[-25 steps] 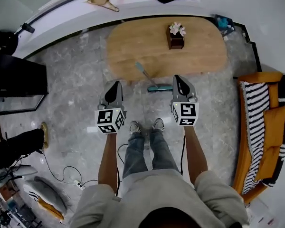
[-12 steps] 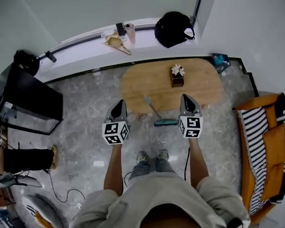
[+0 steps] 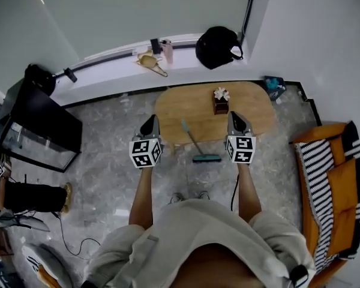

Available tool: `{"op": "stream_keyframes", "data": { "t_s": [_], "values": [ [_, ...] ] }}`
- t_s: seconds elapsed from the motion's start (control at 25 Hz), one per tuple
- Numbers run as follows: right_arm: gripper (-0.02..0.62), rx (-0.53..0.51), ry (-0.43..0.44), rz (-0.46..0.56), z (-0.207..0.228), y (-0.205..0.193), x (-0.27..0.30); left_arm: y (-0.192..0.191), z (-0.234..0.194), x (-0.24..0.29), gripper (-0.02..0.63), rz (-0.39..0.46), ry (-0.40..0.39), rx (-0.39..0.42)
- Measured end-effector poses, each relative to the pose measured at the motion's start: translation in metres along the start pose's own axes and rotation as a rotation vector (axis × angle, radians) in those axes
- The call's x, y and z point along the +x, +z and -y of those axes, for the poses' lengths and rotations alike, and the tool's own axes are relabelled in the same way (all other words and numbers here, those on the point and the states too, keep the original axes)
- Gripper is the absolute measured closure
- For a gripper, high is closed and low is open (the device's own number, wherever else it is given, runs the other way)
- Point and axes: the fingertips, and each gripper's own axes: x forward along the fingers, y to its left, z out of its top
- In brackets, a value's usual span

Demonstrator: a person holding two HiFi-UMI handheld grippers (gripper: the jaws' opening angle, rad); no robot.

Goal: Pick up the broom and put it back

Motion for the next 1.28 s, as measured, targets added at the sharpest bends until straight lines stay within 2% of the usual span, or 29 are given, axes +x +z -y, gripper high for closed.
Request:
{"op": "stream_keyframes", "data": {
  "t_s": [0.24, 0.56, 1.28],
  "values": [
    [0.595, -0.011, 0.017, 0.013, -0.005, 0.01, -0.009, 0.01, 0.0, -0.01, 0.604, 0.019, 0.006, 0.011],
    [0.595, -0.031, 0.04, 0.014, -0.018, 0.014, -0.01, 0.004, -0.001, -0.018, 0.604, 0.011, 0.009, 0.0],
    [0.595, -0.05, 0.057, -0.007, -0.028, 0.009, 0.001, 0.005, -0.002, -0.014, 0.604, 0.016, 0.0, 0.0]
  ]
}}
